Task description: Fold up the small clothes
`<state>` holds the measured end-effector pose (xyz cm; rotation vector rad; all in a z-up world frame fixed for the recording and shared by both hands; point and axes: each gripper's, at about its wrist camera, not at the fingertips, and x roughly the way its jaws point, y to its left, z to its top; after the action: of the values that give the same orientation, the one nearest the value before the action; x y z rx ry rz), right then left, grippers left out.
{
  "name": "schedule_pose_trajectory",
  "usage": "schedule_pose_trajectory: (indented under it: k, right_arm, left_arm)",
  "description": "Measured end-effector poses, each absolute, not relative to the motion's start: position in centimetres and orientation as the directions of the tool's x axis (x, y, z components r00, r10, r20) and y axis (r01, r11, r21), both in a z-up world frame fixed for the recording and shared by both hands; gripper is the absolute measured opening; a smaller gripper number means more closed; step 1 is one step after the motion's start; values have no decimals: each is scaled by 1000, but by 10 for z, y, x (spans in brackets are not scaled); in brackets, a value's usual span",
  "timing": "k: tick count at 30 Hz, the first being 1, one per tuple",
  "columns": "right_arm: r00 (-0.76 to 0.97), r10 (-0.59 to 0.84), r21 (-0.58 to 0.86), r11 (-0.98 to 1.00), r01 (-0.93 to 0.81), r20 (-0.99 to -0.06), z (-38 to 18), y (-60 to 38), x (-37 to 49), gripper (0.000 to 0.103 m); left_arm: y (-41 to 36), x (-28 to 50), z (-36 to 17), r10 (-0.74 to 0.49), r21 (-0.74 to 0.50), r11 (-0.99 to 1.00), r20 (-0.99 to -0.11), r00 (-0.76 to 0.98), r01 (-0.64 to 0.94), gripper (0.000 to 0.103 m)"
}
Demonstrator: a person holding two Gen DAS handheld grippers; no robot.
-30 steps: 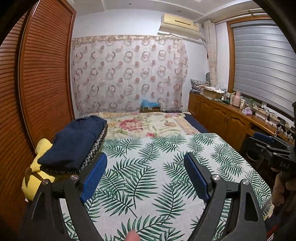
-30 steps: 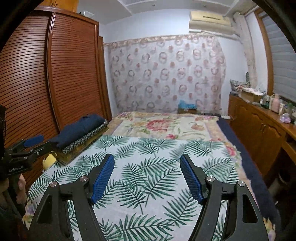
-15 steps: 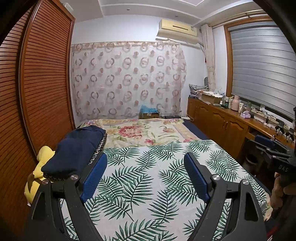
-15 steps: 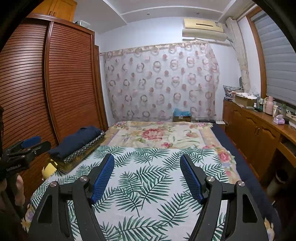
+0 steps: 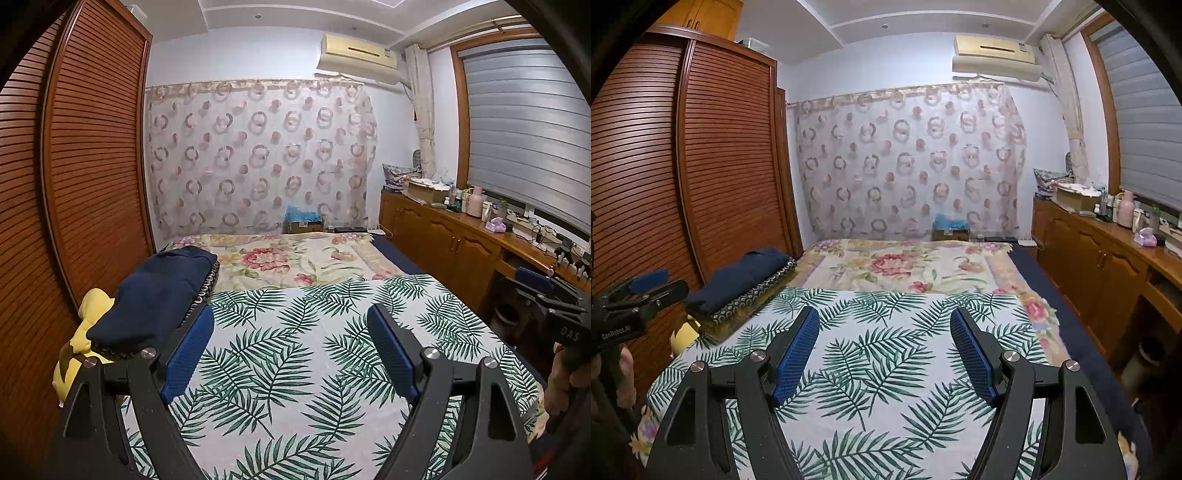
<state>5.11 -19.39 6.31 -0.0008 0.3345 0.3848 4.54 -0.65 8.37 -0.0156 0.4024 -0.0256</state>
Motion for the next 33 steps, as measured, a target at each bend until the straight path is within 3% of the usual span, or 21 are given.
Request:
schedule_pose_trajectory:
  k: [33]
  right_arm:
    - [871, 371, 55, 926, -374, -321, 65, -204, 49, 75]
  left_arm:
    - [-4, 45, 83, -27, -24, 1000, -393, 919, 19, 85]
